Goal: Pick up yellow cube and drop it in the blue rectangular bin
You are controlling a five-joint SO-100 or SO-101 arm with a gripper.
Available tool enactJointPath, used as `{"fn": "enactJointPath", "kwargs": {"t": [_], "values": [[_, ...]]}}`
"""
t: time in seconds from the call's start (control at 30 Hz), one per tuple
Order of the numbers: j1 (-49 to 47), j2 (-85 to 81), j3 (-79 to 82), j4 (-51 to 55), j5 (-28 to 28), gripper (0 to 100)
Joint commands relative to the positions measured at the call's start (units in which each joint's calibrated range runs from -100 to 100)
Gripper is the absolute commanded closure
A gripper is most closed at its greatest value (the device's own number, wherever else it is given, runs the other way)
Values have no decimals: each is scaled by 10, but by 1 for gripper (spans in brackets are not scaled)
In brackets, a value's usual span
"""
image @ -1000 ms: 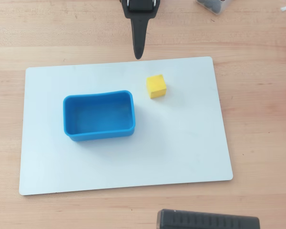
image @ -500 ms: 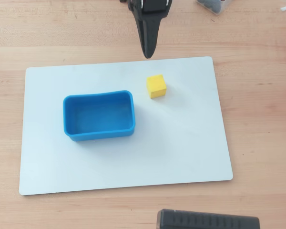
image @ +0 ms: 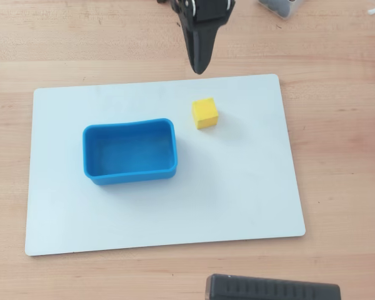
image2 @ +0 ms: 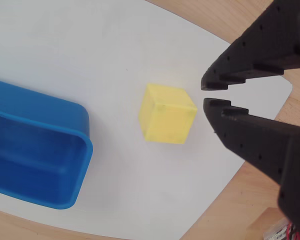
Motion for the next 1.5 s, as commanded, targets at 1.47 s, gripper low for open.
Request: {"fn": "enactJointPath", "kwargs": {"t": [1.47], "values": [[-8,539,-460,108,-29,79]]}}
